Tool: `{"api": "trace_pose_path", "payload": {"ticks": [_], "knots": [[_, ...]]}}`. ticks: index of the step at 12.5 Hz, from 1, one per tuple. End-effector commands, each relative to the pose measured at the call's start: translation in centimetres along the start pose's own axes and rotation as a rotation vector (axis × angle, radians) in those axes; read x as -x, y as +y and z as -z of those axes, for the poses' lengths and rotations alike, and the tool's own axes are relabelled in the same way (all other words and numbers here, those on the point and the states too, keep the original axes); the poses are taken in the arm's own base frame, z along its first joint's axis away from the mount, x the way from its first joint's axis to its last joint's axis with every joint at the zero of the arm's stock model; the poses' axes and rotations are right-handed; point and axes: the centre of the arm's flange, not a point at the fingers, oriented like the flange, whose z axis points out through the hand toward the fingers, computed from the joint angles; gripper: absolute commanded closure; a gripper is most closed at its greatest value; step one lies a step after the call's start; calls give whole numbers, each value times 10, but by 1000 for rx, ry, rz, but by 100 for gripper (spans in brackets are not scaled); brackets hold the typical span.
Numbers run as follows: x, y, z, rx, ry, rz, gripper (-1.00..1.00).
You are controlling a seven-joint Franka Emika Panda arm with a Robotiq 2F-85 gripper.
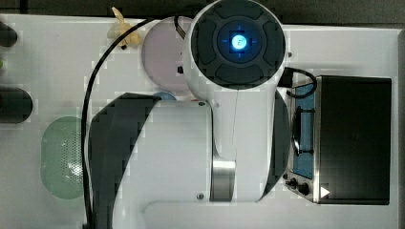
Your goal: Pick Ketchup from the table and place it in strainer.
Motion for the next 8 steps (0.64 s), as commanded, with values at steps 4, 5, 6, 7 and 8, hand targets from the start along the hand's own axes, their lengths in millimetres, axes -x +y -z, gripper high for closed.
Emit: {"api": "trace_pose_path", "payload": {"ticks": [4,5,6,7,8], "knots": [[42,77,11,93,-88,-40,-100],[42,73,-1,102,-99,-19,-100],[41,68,-14,107,-105,15,-100],[39,63,-28,104,-107,69,-100],[36,57,-43,95,-106,145,-100]]}}
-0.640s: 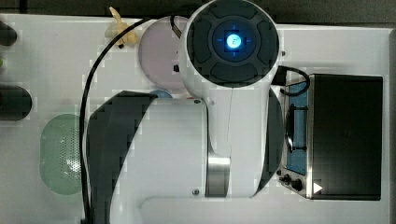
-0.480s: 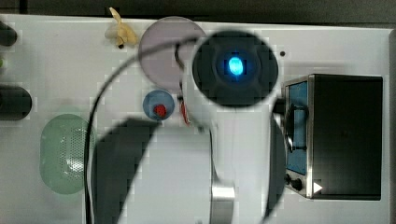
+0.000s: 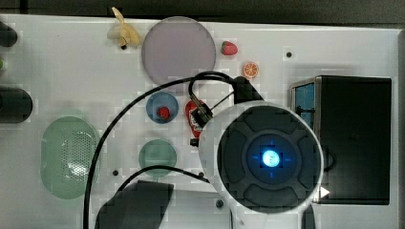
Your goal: Pick Ketchup from the table and place it in strainer.
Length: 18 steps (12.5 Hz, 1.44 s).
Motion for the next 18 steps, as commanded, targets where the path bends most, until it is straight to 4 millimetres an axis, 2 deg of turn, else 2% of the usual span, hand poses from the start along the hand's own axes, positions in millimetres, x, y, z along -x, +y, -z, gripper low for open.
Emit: {"api": "trace_pose_path", "payload": {"ticks": [1,5,9,14,18], "knots": [[-13,-26,-78,58,-68,262,-100],[-24,-39,-152,43,-92,688,-100],[-31,-48,-229,12,-65,973,-100],[-19,-55,-315,-9,-17,1044,-100],[-13,-47,-374,-15,-15,1046,-100]]}}
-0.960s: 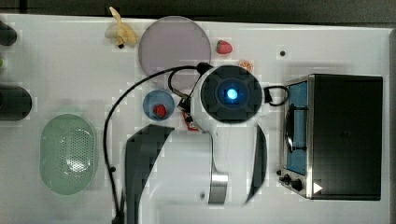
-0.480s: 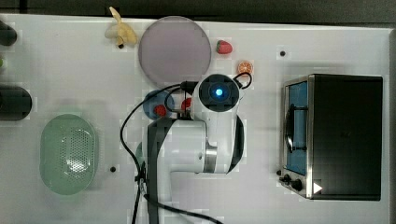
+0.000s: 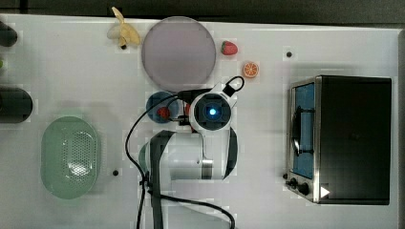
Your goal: Pick Ketchup from the table and place it in strainer.
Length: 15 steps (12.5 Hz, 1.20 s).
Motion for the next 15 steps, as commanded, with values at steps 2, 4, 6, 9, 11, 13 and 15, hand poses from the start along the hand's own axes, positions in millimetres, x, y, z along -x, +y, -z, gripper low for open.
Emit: {"api": "trace_pose_path", "payload": {"ticks": [2,4,6,9,11,13,15], "knots": [[14,-1,-50,-11,-14,54,-100],[16,-2,-68,-12,3,53,-100],[18,-4,-77,-14,5,55,-69],[12,-3,-62,-7,36,52,-16],[6,-2,-32,3,71,38,-16],[4,-4,14,12,80,44,-16],[5,-13,68,17,55,60,-16]]}}
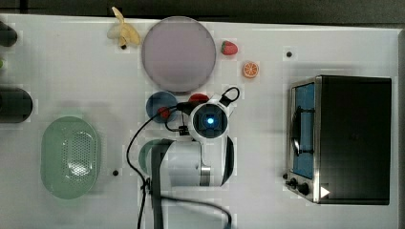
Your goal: Pick Ketchup from the table and place it in strainer.
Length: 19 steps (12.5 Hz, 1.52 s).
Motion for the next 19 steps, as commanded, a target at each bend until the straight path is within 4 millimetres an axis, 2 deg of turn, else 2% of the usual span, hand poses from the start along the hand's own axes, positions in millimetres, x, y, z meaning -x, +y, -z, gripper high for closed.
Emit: {"api": "trace_pose_path", "payload": {"ticks": [1,3,5,7,9,11,13,16,19], "knots": [[-12,-18,119,30,82,44,-16],[-4,-40,166,32,19,9,-16],[-3,-70,201,43,5,-13,-16],[-8,-110,222,51,47,-9,-16],[-8,-154,228,52,66,-46,-16],[-2,-201,222,36,66,-107,-16],[6,-249,209,30,65,-151,-16],[14,-316,179,-28,85,-194,-16],[21,-367,139,-110,65,-295,-16]]}}
